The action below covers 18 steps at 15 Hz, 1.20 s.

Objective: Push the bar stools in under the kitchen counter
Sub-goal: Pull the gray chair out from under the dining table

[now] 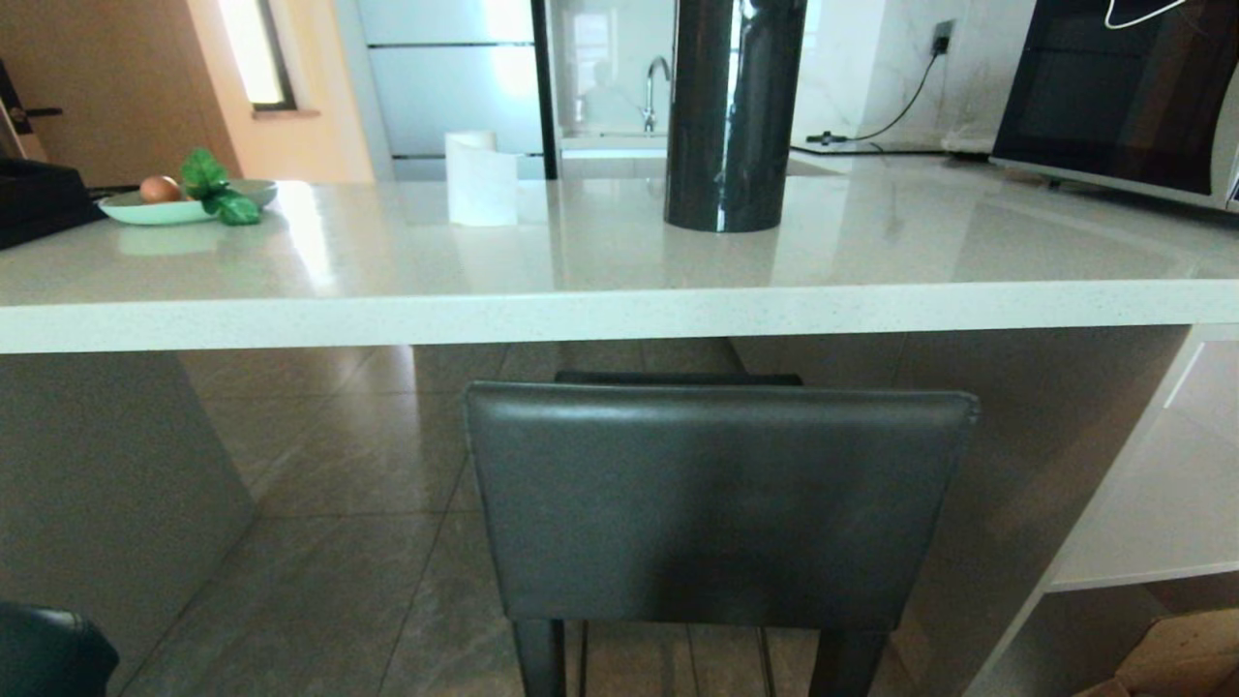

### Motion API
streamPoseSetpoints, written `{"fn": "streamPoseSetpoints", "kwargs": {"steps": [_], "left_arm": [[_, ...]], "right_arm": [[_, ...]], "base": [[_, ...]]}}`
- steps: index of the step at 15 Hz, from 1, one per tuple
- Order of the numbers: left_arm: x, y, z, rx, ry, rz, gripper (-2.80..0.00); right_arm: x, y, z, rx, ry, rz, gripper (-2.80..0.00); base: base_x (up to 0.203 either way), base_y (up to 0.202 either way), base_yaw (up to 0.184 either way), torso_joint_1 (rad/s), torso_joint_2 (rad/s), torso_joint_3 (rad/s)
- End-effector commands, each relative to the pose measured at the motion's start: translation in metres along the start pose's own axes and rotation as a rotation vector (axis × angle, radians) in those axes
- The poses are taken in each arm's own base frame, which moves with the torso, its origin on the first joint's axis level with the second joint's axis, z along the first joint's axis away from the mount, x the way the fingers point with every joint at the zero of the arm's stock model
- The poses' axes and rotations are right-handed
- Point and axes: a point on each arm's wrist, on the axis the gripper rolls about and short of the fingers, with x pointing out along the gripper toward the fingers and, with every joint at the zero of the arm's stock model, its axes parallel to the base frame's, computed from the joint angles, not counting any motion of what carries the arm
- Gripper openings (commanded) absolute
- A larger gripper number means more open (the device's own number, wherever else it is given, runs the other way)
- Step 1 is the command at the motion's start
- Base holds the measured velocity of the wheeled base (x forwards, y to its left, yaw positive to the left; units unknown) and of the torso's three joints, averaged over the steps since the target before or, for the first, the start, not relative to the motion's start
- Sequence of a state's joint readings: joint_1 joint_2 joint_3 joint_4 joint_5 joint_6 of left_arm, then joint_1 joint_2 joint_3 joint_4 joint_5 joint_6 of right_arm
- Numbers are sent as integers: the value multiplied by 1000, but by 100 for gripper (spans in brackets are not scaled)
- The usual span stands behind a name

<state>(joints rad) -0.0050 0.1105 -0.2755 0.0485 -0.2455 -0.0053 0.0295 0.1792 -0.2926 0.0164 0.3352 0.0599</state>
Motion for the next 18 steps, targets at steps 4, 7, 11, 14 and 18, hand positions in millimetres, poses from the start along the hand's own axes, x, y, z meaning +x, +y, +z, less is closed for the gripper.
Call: {"fn": "streamPoseSetpoints", "kwargs": {"steps": [4, 7, 11, 14, 18], "left_arm": [[54, 2, 23, -260, 262, -554, 0], [95, 3, 22, -348, 343, -658, 0], [162, 5, 0, -388, 398, -718, 0], [192, 13, -18, -384, 359, -750, 0], [190, 35, -22, -410, 338, -816, 0]], "right_arm": [[21, -5, 8, 166, 161, 322, 0], [42, -7, 9, 211, 253, 385, 0], [79, -9, 9, 227, 276, 403, 0], [93, -10, 10, 224, 305, 398, 0], [119, -25, 36, 210, 259, 279, 0]], "base": [[0, 0, 0, 0, 0, 0], [0, 0, 0, 0, 0, 0], [0, 0, 0, 0, 0, 0], [0, 0, 0, 0, 0, 0], [0, 0, 0, 0, 0, 0]]}}
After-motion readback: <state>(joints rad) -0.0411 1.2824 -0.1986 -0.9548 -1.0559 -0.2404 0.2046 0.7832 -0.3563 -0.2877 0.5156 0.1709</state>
